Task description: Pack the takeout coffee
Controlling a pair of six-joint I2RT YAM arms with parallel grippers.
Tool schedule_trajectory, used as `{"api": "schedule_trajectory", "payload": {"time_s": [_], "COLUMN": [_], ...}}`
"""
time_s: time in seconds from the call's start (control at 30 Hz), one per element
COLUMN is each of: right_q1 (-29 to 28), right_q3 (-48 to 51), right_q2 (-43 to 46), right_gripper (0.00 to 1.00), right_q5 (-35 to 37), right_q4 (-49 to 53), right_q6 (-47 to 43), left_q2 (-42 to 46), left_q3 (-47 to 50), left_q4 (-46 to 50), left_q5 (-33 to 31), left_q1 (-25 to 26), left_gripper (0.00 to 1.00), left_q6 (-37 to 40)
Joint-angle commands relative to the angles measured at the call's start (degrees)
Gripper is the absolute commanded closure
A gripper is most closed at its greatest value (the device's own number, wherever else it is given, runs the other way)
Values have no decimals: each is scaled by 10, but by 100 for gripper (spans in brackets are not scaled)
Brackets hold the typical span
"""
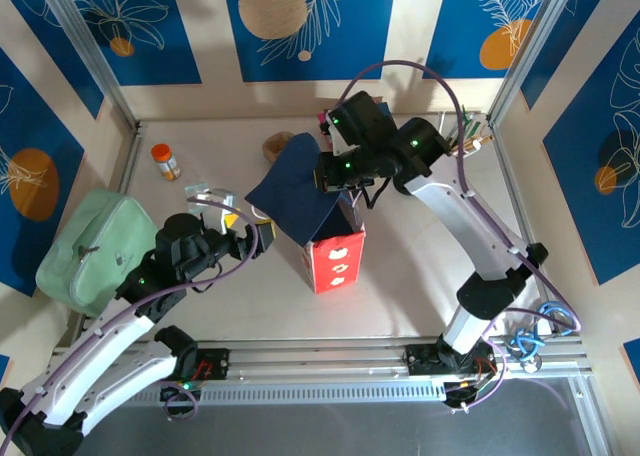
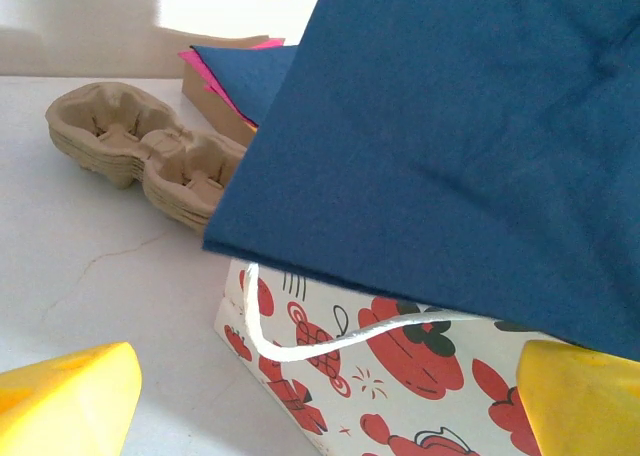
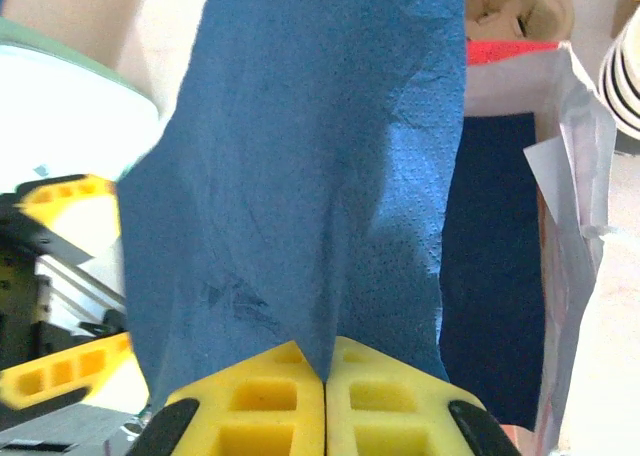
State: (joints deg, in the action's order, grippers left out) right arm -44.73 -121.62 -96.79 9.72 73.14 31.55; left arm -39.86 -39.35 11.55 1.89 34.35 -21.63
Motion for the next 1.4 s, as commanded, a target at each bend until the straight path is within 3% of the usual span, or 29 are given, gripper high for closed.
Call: {"api": "schedule_trajectory", "payload": {"time_s": [0.0,0.37,0.97,1.13,1.37], "right_q1": [-9,-25,-53,-53,-39], "right_q3": [8,40,130,101,59], "right_q2": [-34,-98,-114,-100,-68], "right_gripper": [99,100,100,82,67], "right_q5": [41,82,155,153,119], "right_q4": [26,72,79,85,73], "right_q6": [-10,-17,5,12,18], "left_q2": [7,13,12,12,18], "left_q3": [6,7,5,5,10], "left_q4": [-9,0,5,7,8], "left_q5": [-3,-11,-12,-13,-16], "left_q1": [-7,-7,-7,-7,-7], "left_gripper": [4,4,4,4,4], "left_q6": [-6,-3,1,2,1]}}
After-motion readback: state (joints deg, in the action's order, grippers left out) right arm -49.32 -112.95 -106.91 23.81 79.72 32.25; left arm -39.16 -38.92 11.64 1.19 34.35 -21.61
